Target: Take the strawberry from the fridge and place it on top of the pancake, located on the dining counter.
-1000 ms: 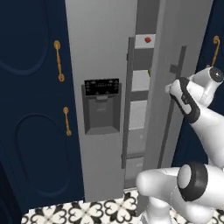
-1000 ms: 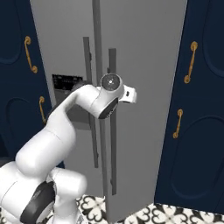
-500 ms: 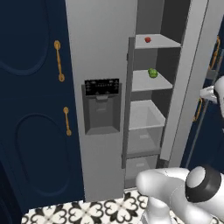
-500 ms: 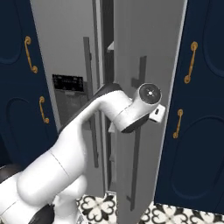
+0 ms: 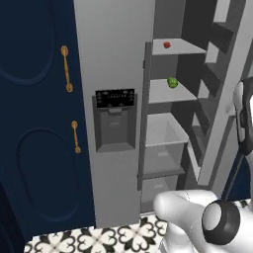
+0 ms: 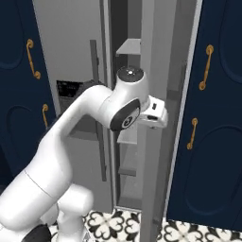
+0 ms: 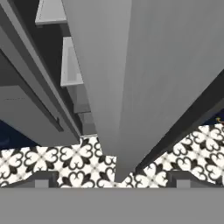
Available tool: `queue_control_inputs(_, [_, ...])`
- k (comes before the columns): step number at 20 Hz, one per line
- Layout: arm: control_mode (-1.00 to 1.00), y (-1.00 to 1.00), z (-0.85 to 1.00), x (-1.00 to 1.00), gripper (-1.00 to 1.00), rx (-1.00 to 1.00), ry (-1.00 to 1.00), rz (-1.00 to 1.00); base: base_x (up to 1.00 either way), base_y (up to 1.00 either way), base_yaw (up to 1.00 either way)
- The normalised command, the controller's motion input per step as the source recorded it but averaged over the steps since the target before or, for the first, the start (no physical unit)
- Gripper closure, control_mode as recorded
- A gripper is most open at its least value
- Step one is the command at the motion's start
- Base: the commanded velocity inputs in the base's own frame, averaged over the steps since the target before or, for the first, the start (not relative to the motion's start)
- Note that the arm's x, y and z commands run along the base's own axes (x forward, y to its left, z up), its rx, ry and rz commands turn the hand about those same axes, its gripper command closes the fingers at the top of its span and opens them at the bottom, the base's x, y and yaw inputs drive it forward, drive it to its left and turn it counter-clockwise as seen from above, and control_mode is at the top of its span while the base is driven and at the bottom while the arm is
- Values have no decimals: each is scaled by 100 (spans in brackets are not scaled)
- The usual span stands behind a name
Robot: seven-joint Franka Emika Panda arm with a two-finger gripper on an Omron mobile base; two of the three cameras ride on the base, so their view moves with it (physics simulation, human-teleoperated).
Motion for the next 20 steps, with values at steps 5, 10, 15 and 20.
queue_control_inputs(5, [-100, 27, -3, 68, -100, -70, 16, 12, 0, 0, 0])
queue_control_inputs(10, [-100, -5, 0, 82, -100, -45, 3, 15, 0, 0, 0])
queue_control_inputs(15, [-100, -48, -7, 54, -100, -18, 0, 8, 0, 0, 0])
queue_control_inputs(20, [-100, -75, 0, 9, -100, -4, 0, 0, 0, 0, 0])
